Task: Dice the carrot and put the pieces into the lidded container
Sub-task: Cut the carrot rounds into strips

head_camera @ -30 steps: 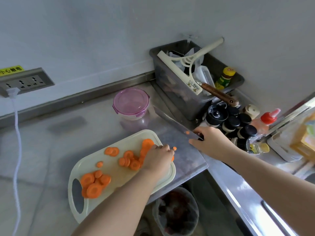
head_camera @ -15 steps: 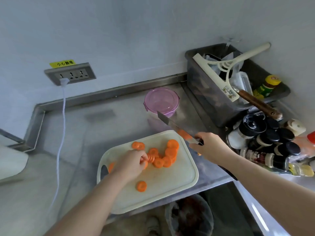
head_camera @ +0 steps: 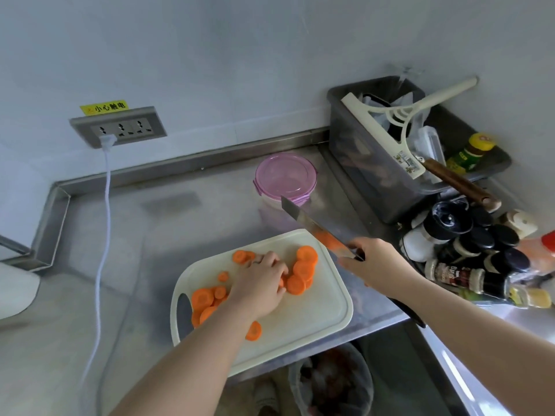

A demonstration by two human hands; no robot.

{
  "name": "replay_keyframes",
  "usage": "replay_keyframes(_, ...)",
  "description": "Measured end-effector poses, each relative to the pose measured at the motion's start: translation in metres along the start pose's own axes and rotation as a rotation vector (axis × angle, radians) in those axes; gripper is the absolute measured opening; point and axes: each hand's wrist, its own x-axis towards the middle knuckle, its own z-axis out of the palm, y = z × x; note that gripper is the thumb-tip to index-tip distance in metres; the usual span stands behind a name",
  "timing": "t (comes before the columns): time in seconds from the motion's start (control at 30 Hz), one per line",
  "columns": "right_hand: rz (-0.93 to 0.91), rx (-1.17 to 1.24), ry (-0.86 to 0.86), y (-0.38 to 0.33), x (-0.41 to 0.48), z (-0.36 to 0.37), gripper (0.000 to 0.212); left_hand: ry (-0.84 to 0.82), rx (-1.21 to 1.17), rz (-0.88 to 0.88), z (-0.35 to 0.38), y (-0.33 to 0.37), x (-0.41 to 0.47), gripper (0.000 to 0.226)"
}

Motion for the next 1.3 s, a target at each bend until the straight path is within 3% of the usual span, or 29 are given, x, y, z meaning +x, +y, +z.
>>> replay_keyframes(0.2,0.009,0.019,-0.011,0.002,0.000,0.006,0.023,-0.022,0.036,-0.078,-0.002,-0.021,-0.017,0.024)
replay_keyframes(0.37,-0.014,0.031,-0.016,-0.001,0.004,0.013,0.025,-0.027,0.135,-0.139,-0.009,-0.018,-0.020,0.028)
replay_keyframes(0.53,0.008,0.065,-0.023,0.002,0.004,0.011,0.027,-0.038,-0.068,-0.239,-0.007,0.019,0.003,0.041)
replay_keyframes(0.7,0.012,0.073,-0.019,0.011,0.001,0.006,0.021,-0.104,-0.185,-0.321,-0.004,0.024,0.009,0.029)
replay_keyframes(0.83,0.013,0.074,-0.024,0.016,0.000,0.002,0.006,-0.146,-0.462,-0.358,-0.014,0.013,0.014,0.021)
replay_keyframes(0.9,0.011,0.072,-0.018,0.018,0.000,0.001,0.022,-0.156,-0.554,-0.357,-0.016,0.015,0.022,0.022)
replay_keyframes(1.0,0.016,0.078,-0.012,0.019,-0.001,-0.001,0.028,-0.131,-0.515,-0.368,-0.014,0.021,0.033,0.023)
replay_keyframes(1.17,0.018,0.092,-0.022,0.021,0.001,-0.004,0.009,-0.106,-0.537,-0.417,-0.007,0.027,0.038,0.040)
replay_keyframes(1.3,0.009,0.067,-0.037,0.020,0.002,-0.004,0.016,-0.167,-0.537,-0.421,-0.010,0.027,0.037,0.035)
